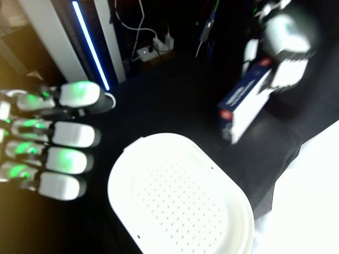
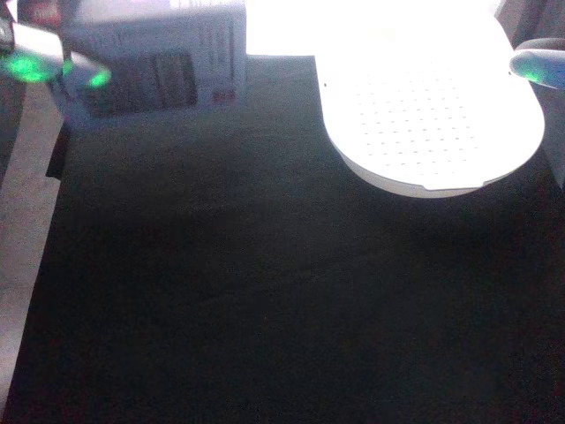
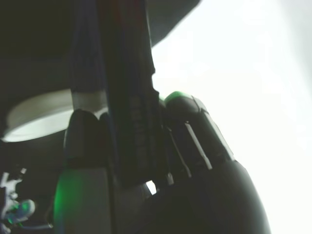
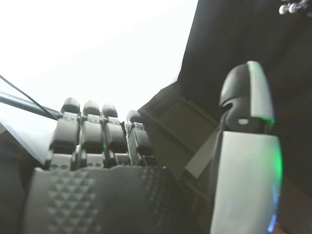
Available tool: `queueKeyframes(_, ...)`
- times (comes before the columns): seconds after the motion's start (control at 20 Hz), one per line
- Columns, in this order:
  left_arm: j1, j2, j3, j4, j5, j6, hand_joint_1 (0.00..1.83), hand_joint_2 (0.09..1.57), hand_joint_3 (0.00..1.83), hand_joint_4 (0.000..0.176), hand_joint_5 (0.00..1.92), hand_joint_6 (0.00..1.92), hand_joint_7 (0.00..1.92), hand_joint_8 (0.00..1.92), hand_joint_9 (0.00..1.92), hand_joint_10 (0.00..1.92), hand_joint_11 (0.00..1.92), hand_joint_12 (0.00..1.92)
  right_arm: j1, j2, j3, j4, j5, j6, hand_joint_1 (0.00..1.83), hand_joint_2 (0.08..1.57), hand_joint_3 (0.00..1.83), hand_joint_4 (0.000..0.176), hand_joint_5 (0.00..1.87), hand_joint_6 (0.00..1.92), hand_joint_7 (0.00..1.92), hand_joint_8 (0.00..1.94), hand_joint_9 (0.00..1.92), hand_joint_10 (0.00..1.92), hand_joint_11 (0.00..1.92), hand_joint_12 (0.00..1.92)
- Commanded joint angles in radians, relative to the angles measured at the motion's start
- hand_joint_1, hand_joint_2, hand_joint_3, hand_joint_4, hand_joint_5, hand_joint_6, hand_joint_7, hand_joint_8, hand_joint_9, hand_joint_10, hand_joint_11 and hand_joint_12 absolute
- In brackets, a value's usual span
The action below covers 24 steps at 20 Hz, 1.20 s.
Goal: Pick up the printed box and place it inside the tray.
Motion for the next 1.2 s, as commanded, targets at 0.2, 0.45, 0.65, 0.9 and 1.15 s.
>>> queueKeyframes(0.2, -0.055, 0.017, -0.051, 0.021, -0.241, -0.002, 1.27, 1.08, 0.0, 0.0, 1.03, 0.69, 1.09, 1.02, 1.02, 0.97, 0.79, 1.51, 0.068, -0.024, 0.019, -0.022, 0.079, 0.002, 0.92, 0.69, 0.0, 0.132, 0.0, 0.0, 0.04, 0.01, 0.03, 0.01, 0.05, 0.03)
queueKeyframes(0.45, -0.082, -0.017, -0.062, 0.069, -0.244, -0.002, 1.27, 1.07, 0.0, 0.0, 1.07, 0.68, 1.13, 0.91, 1.08, 0.94, 0.86, 1.54, 0.146, -0.094, 0.076, -0.073, -0.051, 0.008, 0.78, 0.68, 0.0, 0.027, 0.0, 0.0, 0.04, 0.0, 0.1, 0.0, 0.0, 0.47)
queueKeyframes(0.65, -0.085, -0.075, -0.047, 0.081, -0.261, -0.002, 1.29, 1.04, 0.0, 0.0, 1.14, 0.51, 1.17, 0.87, 1.16, 0.77, 0.87, 1.49, 0.177, -0.137, 0.106, -0.085, -0.082, 0.023, 0.64, 0.57, 0.0, 0.109, 0.0, 0.0, 0.06, 0.0, 0.14, 0.0, 0.0, 0.42)
queueKeyframes(0.9, -0.085, -0.117, -0.036, 0.083, -0.316, -0.002, 1.28, 1.07, 0.0, 0.0, 1.1, 0.5, 1.11, 1.01, 1.1, 0.89, 0.86, 1.5, 0.222, -0.18, 0.118, -0.087, -0.105, 0.027, 0.63, 0.51, 0.0, 0.176, 0.0, 0.0, 0.07, 0.0, 0.09, 0.0, 0.0, 0.46)
queueKeyframes(1.15, -0.05, -0.172, -0.019, 0.07, -0.372, -0.002, 1.29, 1.04, 0.0, 0.0, 1.11, 0.57, 1.22, 0.76, 1.26, 0.37, 0.9, 1.23, 0.235, -0.214, 0.123, -0.087, -0.115, 0.032, 0.62, 0.55, 0.0, 0.176, 0.0, 0.0, 0.07, 0.0, 0.09, 0.01, 0.0, 0.27)
